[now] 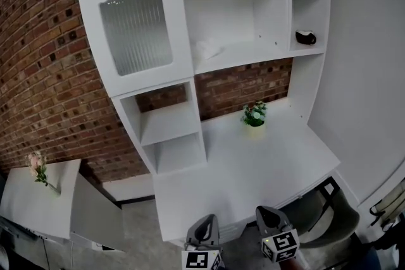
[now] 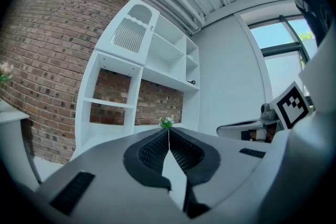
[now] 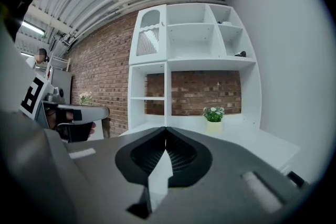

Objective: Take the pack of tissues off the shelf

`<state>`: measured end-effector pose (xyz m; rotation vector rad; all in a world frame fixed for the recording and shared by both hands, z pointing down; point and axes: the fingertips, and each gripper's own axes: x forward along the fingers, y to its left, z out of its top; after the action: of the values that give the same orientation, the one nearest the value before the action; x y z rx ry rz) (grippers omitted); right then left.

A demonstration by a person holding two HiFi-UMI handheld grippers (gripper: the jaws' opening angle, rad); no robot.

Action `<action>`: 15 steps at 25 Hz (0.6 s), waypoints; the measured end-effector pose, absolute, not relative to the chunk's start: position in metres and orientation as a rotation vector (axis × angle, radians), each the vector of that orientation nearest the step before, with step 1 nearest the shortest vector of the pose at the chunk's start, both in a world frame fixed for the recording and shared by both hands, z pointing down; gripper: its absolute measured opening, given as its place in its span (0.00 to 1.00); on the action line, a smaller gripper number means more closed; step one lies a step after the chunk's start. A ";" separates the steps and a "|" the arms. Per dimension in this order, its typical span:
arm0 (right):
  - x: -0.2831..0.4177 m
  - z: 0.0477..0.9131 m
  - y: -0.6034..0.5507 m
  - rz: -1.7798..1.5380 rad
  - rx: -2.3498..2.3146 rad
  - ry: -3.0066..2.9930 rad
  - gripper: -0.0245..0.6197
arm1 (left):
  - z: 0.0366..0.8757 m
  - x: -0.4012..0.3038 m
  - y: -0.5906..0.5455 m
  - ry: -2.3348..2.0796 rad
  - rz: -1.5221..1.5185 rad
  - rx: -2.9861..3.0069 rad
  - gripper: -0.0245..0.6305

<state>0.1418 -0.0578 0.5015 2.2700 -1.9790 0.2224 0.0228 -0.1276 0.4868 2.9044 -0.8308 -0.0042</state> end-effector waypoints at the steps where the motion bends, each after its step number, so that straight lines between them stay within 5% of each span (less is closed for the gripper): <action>1: 0.142 0.505 -0.067 0.242 2.253 -1.978 0.04 | 0.487 0.025 -0.136 -0.824 -0.003 2.907 0.06; 15: 0.171 0.512 -0.159 0.289 2.330 -1.840 0.04 | 0.493 0.055 -0.227 -0.710 0.022 2.944 0.05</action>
<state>0.1708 -0.1585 0.5120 2.3299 -1.8403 0.2894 0.0551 -0.2269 0.4933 2.9435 -0.7102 0.0224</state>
